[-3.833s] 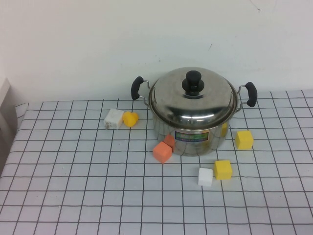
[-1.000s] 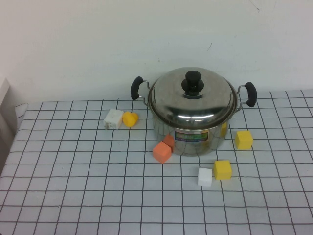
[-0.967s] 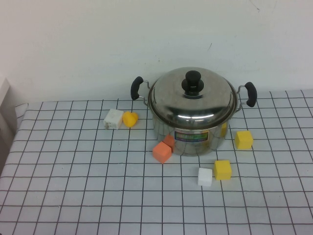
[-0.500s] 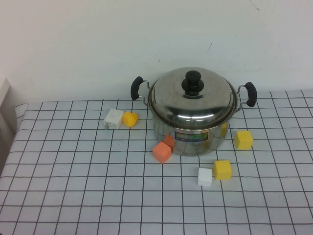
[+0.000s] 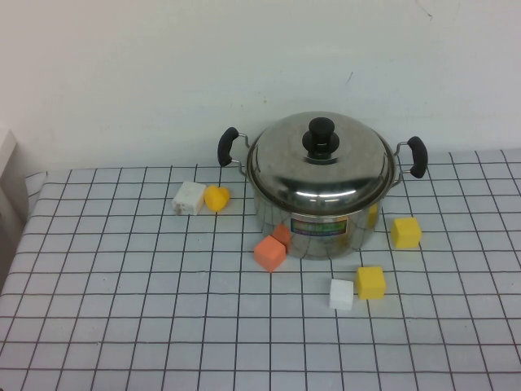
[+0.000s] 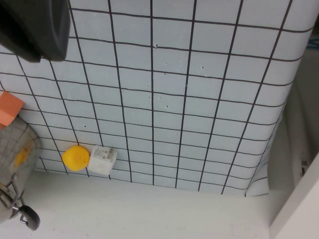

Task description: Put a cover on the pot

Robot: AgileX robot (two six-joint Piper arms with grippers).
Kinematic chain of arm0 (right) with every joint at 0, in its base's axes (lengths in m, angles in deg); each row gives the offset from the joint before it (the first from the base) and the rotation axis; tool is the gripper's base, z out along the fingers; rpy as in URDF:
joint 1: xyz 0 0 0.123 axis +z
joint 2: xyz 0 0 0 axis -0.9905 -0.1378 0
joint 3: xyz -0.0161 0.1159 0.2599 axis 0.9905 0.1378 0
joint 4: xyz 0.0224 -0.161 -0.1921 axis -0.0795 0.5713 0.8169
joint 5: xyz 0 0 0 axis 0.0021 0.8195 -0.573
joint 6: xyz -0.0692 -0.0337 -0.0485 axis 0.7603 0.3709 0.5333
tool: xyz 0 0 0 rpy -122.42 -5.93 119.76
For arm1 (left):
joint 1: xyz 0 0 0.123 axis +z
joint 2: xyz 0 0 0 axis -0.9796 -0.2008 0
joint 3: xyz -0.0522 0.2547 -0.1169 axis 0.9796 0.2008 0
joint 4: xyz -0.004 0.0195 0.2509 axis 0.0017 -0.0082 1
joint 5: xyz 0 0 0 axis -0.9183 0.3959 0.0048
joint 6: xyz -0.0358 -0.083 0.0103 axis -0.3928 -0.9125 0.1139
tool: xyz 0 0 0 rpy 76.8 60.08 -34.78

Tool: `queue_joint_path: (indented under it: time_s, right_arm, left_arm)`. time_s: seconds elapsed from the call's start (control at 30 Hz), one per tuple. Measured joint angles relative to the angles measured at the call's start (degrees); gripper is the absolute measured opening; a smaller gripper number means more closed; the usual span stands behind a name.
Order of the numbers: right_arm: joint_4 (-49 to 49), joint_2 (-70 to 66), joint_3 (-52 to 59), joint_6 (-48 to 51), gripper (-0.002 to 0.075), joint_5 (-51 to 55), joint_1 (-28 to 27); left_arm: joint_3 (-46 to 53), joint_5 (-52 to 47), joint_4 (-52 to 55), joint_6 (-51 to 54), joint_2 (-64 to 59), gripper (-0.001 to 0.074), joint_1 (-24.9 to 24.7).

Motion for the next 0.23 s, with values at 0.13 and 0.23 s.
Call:
queue_joint_path:
  time_s: [0.13,0.23]
  right_arm:
    - [0.0,0.0,0.0,0.0,0.0009,0.0,0.0]
    - [0.0,0.0,0.0,0.0,0.0009,0.0,0.0]
  left_arm:
    - [0.0,0.0,0.0,0.0,0.0,-0.0001,0.0]
    - [0.0,0.0,0.0,0.0,0.0,-0.0001,0.0]
